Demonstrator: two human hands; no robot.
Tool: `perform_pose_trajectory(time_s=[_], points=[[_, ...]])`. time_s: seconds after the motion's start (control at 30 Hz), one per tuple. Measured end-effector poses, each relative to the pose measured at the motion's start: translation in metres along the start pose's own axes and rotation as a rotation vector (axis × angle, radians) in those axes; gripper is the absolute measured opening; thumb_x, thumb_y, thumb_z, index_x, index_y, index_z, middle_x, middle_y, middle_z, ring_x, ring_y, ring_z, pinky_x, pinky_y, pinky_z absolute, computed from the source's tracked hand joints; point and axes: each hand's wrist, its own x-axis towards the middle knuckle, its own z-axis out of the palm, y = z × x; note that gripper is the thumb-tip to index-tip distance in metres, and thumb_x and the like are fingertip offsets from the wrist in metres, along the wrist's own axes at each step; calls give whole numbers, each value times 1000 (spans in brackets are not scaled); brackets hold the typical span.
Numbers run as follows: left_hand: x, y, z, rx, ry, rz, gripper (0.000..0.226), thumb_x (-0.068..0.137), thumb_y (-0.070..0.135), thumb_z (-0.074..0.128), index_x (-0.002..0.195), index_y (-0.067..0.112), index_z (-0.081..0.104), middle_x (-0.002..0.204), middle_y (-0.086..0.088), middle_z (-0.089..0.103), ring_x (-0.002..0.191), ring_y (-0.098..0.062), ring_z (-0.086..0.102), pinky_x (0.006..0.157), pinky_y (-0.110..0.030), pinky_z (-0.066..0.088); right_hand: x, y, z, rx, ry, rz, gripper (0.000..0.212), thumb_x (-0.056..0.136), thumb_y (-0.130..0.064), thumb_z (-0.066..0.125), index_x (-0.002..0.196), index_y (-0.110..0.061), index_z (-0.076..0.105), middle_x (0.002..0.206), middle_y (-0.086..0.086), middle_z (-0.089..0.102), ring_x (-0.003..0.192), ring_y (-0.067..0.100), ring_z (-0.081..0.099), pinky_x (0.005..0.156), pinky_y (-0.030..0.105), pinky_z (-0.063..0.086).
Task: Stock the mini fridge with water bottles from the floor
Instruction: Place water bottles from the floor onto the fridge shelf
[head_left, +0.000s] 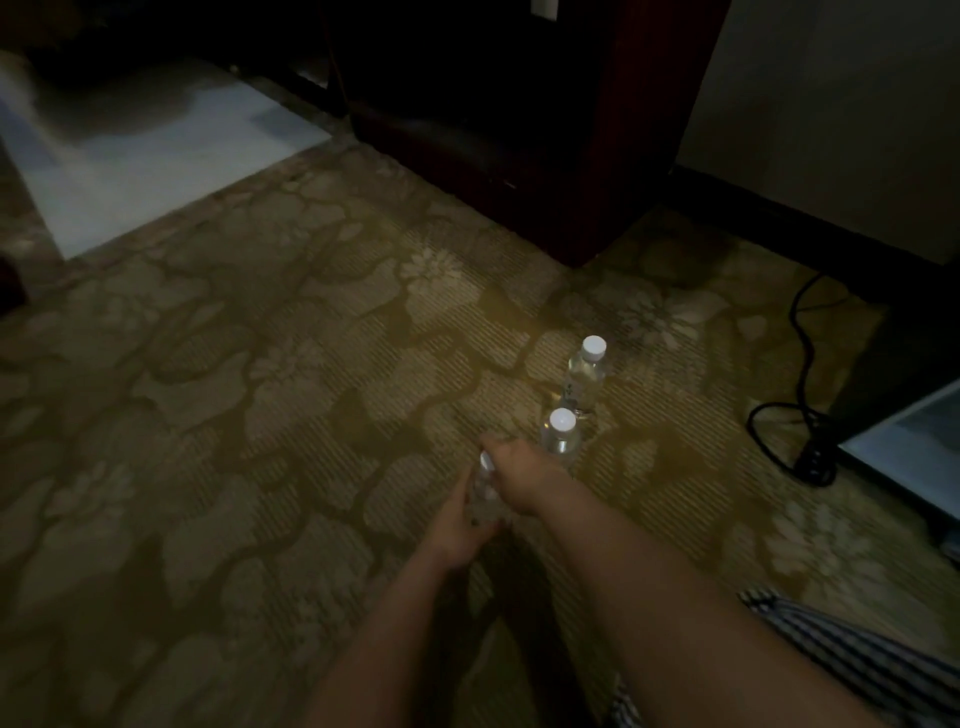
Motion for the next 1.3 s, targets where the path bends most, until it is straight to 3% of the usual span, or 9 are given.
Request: perform_pose_trajectory(time_s=[0.1, 0.17, 0.27, 0.37, 0.5, 0.6, 0.8, 1.07, 1.3], points=[[-9, 7, 3, 9, -12, 14, 74, 80, 8, 68, 143, 11, 29, 137, -3, 47, 127, -18, 46, 95, -19, 36, -9, -2, -15, 15, -2, -23, 30, 95, -19, 46, 122, -7, 48, 126, 17, 57, 113, 31, 55, 91, 39, 45], [-17, 13, 5, -11, 9, 47, 83, 75, 17, 72, 145, 10, 26, 141, -5, 44, 129, -17, 44, 101, -23, 37, -16, -6, -27, 15, -20, -59, 29, 95, -21, 47, 121, -7, 50, 125, 15, 57, 112, 30, 56, 89, 37, 44], [-26, 23, 8, -81, 71, 42, 103, 56, 37, 77, 144, 16, 27, 138, -7, 50, 124, -23, 51, 106, -43, 42, -29, -13, -52, 23, -55, -117, 34, 95, -24, 48, 125, -8, 49, 127, 13, 56, 113, 30, 54, 85, 33, 40], [-35, 39, 10, -154, 166, 90, 79, 57, 23, 79, 127, 17, 43, 122, -10, 60, 106, -19, 60, 96, -43, 50, -47, -18, -80, -3, -56, -140, 38, 95, -28, 47, 128, -9, 47, 131, 12, 53, 117, 29, 51, 85, 32, 38], [-48, 63, 11, -172, 217, 162, 73, 54, 34, 81, 119, 19, 50, 114, 0, 66, 104, -15, 64, 93, -47, 52, -78, -23, -113, -43, -23, -176, 35, 97, -30, 45, 123, -7, 49, 125, 11, 55, 103, 24, 52, 77, 30, 33], [-63, 92, 16, -137, 217, 245, 65, 65, 26, 81, 122, 21, 51, 115, 1, 66, 105, -11, 64, 92, -38, 53, -111, -19, -137, -88, 82, -200, 34, 96, -34, 46, 117, -8, 52, 108, 7, 55, 88, 17, 45, 71, 29, 32], [-81, 159, 43, -105, 109, 349, 61, 71, 21, 78, 126, 19, 52, 114, 1, 65, 106, -16, 62, 92, -40, 53, -180, 19, -171, 6, 330, -152, 26, 91, -41, 54, 94, -15, 54, 81, -3, 51, 79, 16, 47, 58, 26, 34], [-97, 264, 102, 25, -120, 565, 51, 64, 31, 82, 108, 30, 57, 106, 4, 67, 103, -15, 64, 92, -47, 53, -279, 98, -198, 507, 673, -56, 30, 82, -35, 68, 106, -17, 62, 89, 0, 62, 78, 9, 57, 69, 28, 47], [-108, 338, 160, 229, -222, 734, 55, 68, 27, 81, 116, 23, 55, 108, 2, 66, 103, -14, 63, 91, -42, 53, -344, 156, -205, 545, 899, 4, 28, 82, -38, 67, 100, -18, 62, 87, 7, 57, 79, 20, 52, 68, 33, 41]])
